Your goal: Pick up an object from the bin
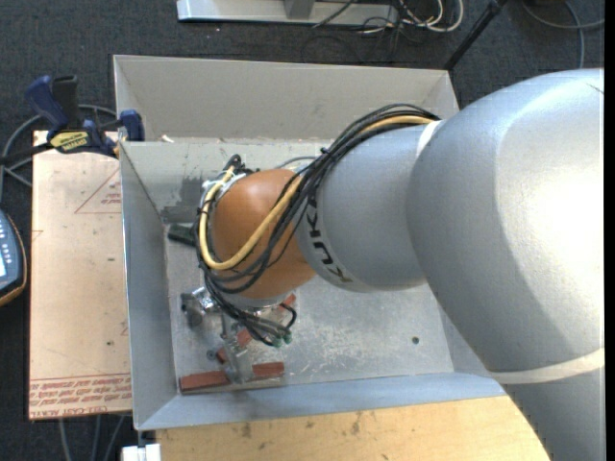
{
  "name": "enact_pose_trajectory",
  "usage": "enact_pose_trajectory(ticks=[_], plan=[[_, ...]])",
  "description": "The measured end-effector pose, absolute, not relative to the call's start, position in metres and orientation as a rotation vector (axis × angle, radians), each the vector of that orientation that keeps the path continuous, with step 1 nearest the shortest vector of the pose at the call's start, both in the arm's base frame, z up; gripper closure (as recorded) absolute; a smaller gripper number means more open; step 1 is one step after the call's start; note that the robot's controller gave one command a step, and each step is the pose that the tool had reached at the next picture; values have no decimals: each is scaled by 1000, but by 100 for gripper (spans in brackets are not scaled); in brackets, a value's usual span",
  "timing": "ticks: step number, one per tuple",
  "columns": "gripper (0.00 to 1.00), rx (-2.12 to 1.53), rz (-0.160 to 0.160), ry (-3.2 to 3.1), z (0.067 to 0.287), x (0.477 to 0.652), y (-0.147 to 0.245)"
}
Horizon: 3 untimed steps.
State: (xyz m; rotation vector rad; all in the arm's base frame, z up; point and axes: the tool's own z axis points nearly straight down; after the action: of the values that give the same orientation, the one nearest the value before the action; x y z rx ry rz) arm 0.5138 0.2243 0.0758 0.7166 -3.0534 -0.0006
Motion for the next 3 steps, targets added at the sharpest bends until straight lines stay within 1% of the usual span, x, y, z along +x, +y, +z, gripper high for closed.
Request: enact_pose_trajectory(ticks=[1,2,3], plan=[[0,1014,3,-2975,70,527,135],[100,1019,-2,-2974,71,527,139],[100,1569,2,-2730,173,572,100]])
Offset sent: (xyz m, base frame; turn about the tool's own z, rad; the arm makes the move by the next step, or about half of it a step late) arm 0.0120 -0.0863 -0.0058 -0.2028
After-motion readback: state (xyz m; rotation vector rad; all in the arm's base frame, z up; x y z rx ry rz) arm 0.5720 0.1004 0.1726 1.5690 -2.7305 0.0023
